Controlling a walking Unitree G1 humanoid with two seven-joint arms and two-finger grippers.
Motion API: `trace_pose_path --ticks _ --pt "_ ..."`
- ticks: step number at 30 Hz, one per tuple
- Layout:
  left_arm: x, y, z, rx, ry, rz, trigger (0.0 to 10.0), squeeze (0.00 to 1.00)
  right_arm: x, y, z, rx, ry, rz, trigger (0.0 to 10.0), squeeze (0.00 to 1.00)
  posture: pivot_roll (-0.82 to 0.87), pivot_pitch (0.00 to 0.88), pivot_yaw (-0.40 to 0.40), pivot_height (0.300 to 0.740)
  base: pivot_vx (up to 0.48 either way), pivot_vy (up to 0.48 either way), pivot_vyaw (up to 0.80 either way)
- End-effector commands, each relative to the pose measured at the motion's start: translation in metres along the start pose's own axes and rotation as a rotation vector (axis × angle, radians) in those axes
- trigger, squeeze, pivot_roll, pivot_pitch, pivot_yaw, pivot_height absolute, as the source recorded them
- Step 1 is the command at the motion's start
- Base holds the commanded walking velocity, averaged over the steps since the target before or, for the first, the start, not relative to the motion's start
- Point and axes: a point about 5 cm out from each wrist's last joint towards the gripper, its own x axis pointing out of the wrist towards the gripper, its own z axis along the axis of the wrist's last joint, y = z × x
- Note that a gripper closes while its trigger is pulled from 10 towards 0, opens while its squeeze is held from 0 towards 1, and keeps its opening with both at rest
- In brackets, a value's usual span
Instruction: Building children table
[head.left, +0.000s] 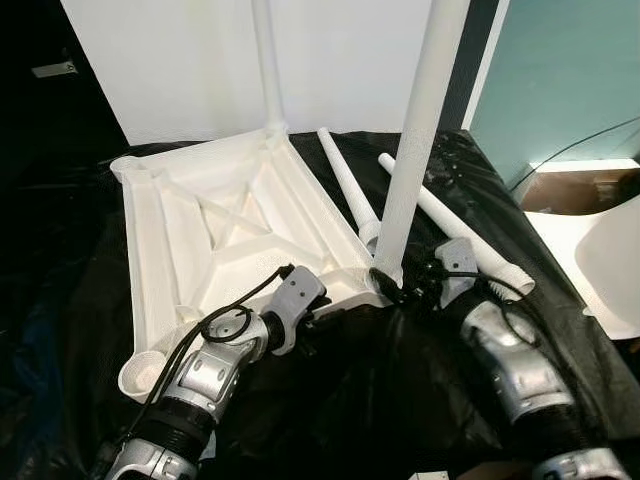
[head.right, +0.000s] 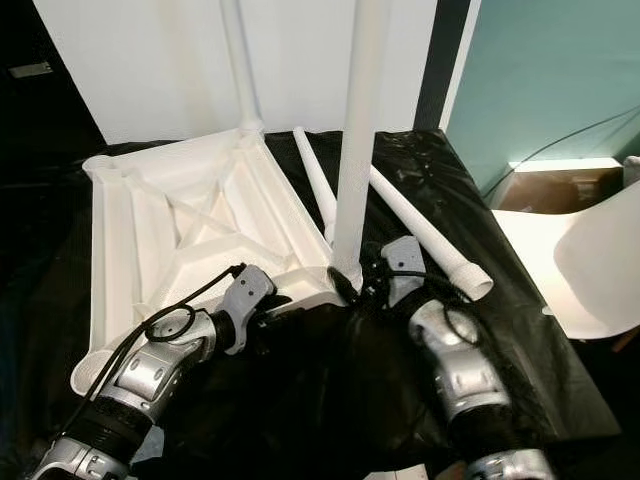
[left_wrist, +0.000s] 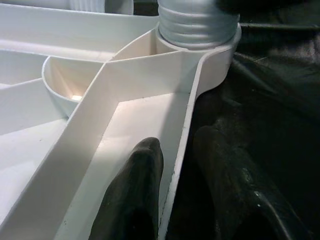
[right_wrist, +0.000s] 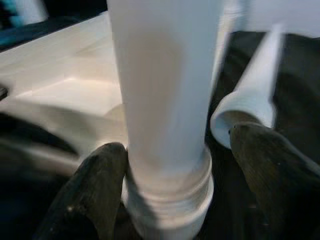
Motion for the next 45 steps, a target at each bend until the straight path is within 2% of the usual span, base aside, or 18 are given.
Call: trace_pose_path --ticks 1,3,6,7,9,10,19,22,23,25,26,30,36,37,38,43,44,45 --pt "-0.001 -0.007 -0.019 -0.028 0.084 -0.059 10.0 0.00 -0.003 -0.005 -0.003 -0.012 0.038 0.076 10.0 0.00 -0.01 0.000 0.027 0.740 0.000 0.000 0.00" --pt "-0.001 -0.006 -0.018 -0.029 0.079 -0.053 10.0 0.00 -0.003 -0.013 0.000 -0.052 0.051 0.089 10.0 0.00 -0.01 0.000 0.027 0.740 0.000 0.000 0.00" --pt "-0.001 -0.006 -0.018 -0.029 0.078 -0.051 10.0 0.00 -0.002 -0.016 0.002 -0.073 0.053 0.109 10.0 0.00 -0.01 0.000 0.022 0.740 0.000 0.000 0.00" --pt "-0.002 -0.007 -0.018 -0.029 0.079 -0.051 10.0 0.00 -0.002 -0.016 0.003 -0.076 0.050 0.112 4.5 0.00 -0.01 0.000 0.022 0.740 0.000 0.000 0.00" --pt "-0.002 -0.007 -0.018 -0.029 0.079 -0.050 10.0 0.00 -0.001 -0.017 0.004 -0.075 0.047 0.112 4.5 0.00 0.00 0.000 0.022 0.740 0.000 0.000 0.00" --pt "-0.003 -0.007 -0.019 -0.029 0.080 -0.049 10.0 0.00 -0.001 -0.017 0.005 -0.071 0.042 0.109 0.0 0.00 0.00 0.000 0.022 0.740 0.000 0.000 0.00" --pt "-0.005 -0.005 -0.020 -0.025 0.083 -0.046 10.0 0.00 -0.002 -0.013 -0.001 -0.026 0.046 0.134 0.0 0.00 -0.01 0.000 0.026 0.740 0.000 0.000 0.00" --pt "-0.003 -0.005 -0.019 -0.020 0.084 -0.049 10.0 0.00 -0.002 0.005 -0.007 0.030 0.005 0.072 0.0 0.00 -0.01 0.000 0.025 0.740 0.000 0.000 0.00" --pt "-0.003 -0.005 -0.019 -0.020 0.084 -0.049 10.0 0.00 -0.002 0.005 -0.007 0.030 0.005 0.072 0.0 0.00 -0.01 0.000 0.025 0.740 0.000 0.000 0.00" --pt "-0.003 -0.005 -0.019 -0.019 0.085 -0.052 10.0 0.00 -0.002 0.012 -0.011 0.060 -0.007 -0.005 0.0 0.00 -0.01 0.000 0.026 0.740 0.000 0.000 0.00" --pt "-0.003 -0.005 -0.019 -0.019 0.085 -0.052 10.0 0.00 -0.002 0.012 -0.011 0.060 -0.007 -0.005 0.0 0.00 -0.01 0.000 0.026 0.740 0.000 0.000 0.00" --pt "-0.002 -0.006 -0.019 -0.019 0.085 -0.056 10.0 0.00 -0.014 0.002 -0.026 0.137 0.010 -0.394 0.0 0.00 -0.02 0.000 0.019 0.740 0.000 0.000 0.00" --pt "-0.001 -0.008 -0.020 -0.020 0.086 -0.061 10.0 0.00 -0.013 0.003 -0.022 0.113 -0.009 -0.415 0.0 0.00 -0.02 0.000 0.023 0.740 0.000 0.000 0.00" --pt "-0.001 -0.009 -0.020 -0.020 0.086 -0.063 10.0 0.00 -0.011 0.006 -0.020 0.089 -0.010 -0.389 5.3 0.00 -0.02 0.000 0.023 0.740 0.000 0.000 0.00" --pt "0.000 -0.009 -0.019 -0.020 0.085 -0.064 10.0 0.00 -0.010 0.008 -0.019 0.071 -0.011 -0.368 9.9 0.00 -0.03 0.000 0.021 0.740 0.000 0.000 0.00" --pt "0.002 -0.009 -0.018 -0.020 0.083 -0.066 10.0 0.00 -0.011 0.010 -0.018 0.043 -0.002 -0.343 10.0 0.00 -0.03 0.000 0.021 0.740 0.000 0.000 0.00" --pt "0.002 -0.009 -0.018 -0.021 0.082 -0.066 10.0 0.00 -0.012 0.007 -0.017 0.049 -0.002 -0.347 10.0 1.00 -0.03 0.000 0.018 0.740 0.000 0.000 0.00" --pt "0.002 -0.010 -0.018 -0.022 0.082 -0.066 10.0 0.00 -0.013 0.004 -0.017 0.045 0.001 -0.336 10.0 1.00 -0.03 0.000 0.017 0.740 0.000 0.000 0.00"
